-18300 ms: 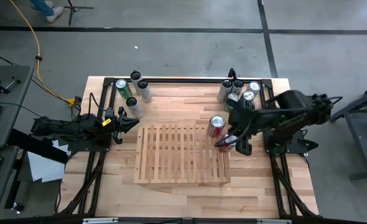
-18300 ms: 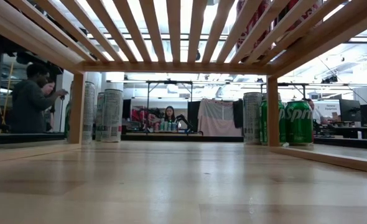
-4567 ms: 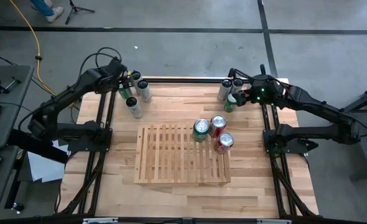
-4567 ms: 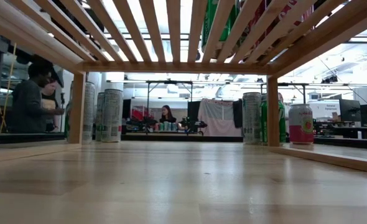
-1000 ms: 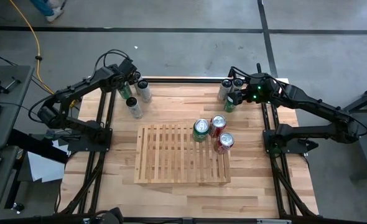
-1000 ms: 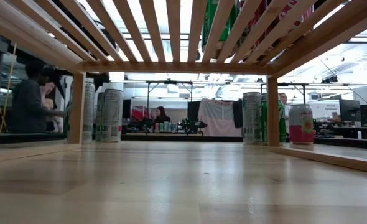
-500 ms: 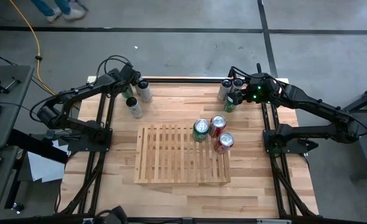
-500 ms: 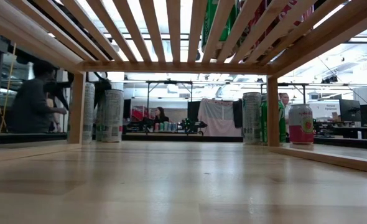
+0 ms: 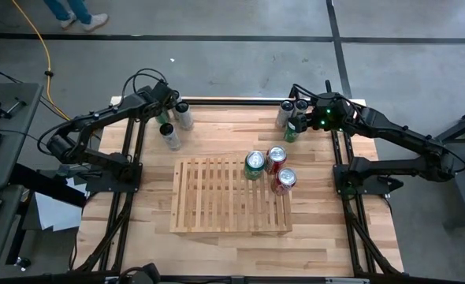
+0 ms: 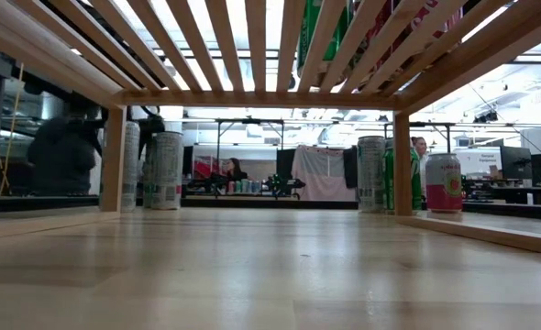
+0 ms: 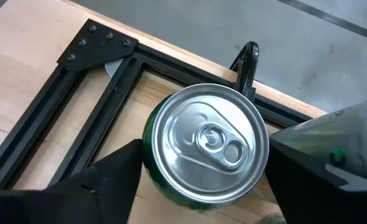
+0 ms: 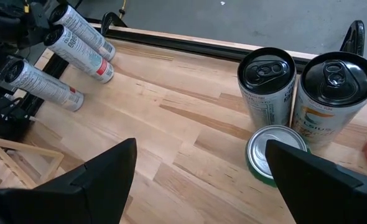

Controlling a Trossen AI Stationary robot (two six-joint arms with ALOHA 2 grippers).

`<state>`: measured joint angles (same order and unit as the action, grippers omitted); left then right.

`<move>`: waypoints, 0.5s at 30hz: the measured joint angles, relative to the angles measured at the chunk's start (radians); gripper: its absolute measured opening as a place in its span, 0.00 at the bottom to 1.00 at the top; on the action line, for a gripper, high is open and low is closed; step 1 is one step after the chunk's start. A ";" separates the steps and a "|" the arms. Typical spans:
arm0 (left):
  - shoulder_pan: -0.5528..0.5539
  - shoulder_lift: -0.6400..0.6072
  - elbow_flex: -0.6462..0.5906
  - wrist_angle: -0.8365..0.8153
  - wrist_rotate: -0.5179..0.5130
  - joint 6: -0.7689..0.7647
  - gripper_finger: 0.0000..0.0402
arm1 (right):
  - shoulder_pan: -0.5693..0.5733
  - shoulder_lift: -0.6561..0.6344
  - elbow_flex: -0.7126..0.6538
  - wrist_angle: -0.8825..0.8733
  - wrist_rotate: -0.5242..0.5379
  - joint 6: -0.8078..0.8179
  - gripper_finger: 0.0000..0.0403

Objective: Place canned beverage on shelf
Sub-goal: Put the left green soda can on the shelf aligned with the other green soda can

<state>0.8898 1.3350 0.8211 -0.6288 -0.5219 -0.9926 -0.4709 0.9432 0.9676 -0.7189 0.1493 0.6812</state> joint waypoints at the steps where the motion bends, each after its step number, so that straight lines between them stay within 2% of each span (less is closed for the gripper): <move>1: 0.000 0.000 0.000 -0.001 -0.002 0.001 0.67 | 0.000 0.000 0.000 0.000 0.000 0.001 0.85; 8: 0.000 -0.019 -0.001 -0.024 0.012 0.043 0.66 | 0.000 0.000 0.000 0.001 0.000 0.020 0.85; 15: 0.000 -0.120 -0.009 -0.124 0.008 0.078 0.66 | 0.000 0.000 0.000 0.006 0.001 0.021 0.85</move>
<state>0.8894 1.2151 0.8121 -0.7532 -0.5139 -0.9150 -0.4709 0.9432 0.9676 -0.7126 0.1501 0.7023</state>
